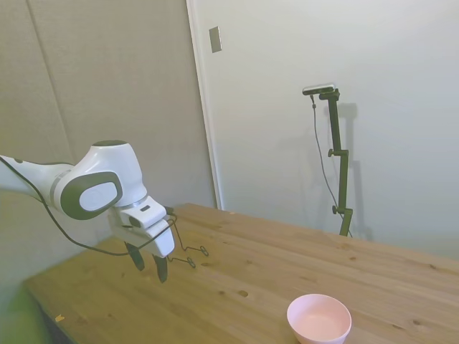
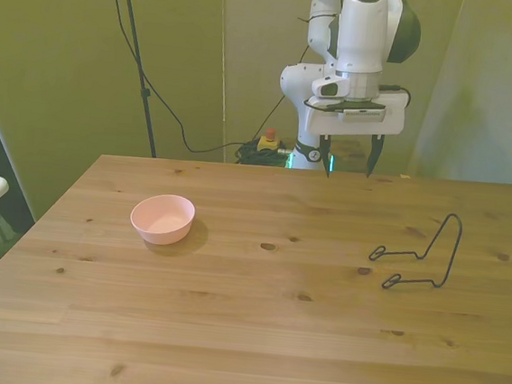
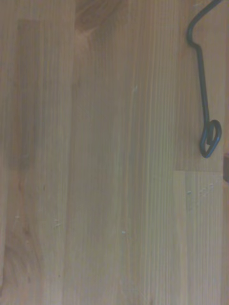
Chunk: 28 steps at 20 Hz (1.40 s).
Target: Load the bowl
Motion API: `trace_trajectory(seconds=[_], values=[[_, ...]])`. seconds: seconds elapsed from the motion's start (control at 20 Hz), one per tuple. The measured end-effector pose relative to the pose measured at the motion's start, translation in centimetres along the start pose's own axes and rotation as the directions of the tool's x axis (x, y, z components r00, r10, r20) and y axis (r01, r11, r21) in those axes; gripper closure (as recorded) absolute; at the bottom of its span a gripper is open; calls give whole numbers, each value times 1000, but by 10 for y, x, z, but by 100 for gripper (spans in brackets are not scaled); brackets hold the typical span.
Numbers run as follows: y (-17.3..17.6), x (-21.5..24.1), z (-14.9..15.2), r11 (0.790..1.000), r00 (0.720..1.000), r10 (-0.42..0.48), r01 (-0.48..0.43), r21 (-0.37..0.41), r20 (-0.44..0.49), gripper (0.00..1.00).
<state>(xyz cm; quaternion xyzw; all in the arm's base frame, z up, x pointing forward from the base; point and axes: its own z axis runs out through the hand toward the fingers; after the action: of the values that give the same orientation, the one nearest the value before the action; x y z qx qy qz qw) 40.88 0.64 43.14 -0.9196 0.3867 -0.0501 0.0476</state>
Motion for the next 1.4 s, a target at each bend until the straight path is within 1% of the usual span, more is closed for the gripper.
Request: trace_trajectory(seconds=[0.15, 0.2, 0.35, 0.5, 0.6, 0.75, 0.8, 0.9, 1.05, 1.15, 1.3, 1.4], values=[[2, 2, 0, 1000, 1000, 2, -2, -18, -5, 0], [6, 10, -4, 999, 1000, -2, 1, -32, -27, 0], [23, 50, -28, 999, 996, 15, -19, -48, -83, 0], [33, 95, -46, 998, 993, 20, -27, -55, -119, 0], [43, 124, -53, 998, 991, 18, -27, -65, -136, 0], [67, 159, -58, 997, 990, 9, -20, -79, -144, 0], [76, 165, -58, 995, 991, 0, -12, -96, -132, 0], [76, 164, -54, 995, 991, -9, -4, -99, -134, 0], [81, 169, -36, 994, 982, -27, 7, -108, -186, 0], [94, 182, -24, 994, 975, -15, -10, -110, -223, 0], [117, 205, -14, 992, 960, 23, -57, -115, -279, 0], [127, 220, -6, 989, 953, 59, -96, -112, -297, 0]])
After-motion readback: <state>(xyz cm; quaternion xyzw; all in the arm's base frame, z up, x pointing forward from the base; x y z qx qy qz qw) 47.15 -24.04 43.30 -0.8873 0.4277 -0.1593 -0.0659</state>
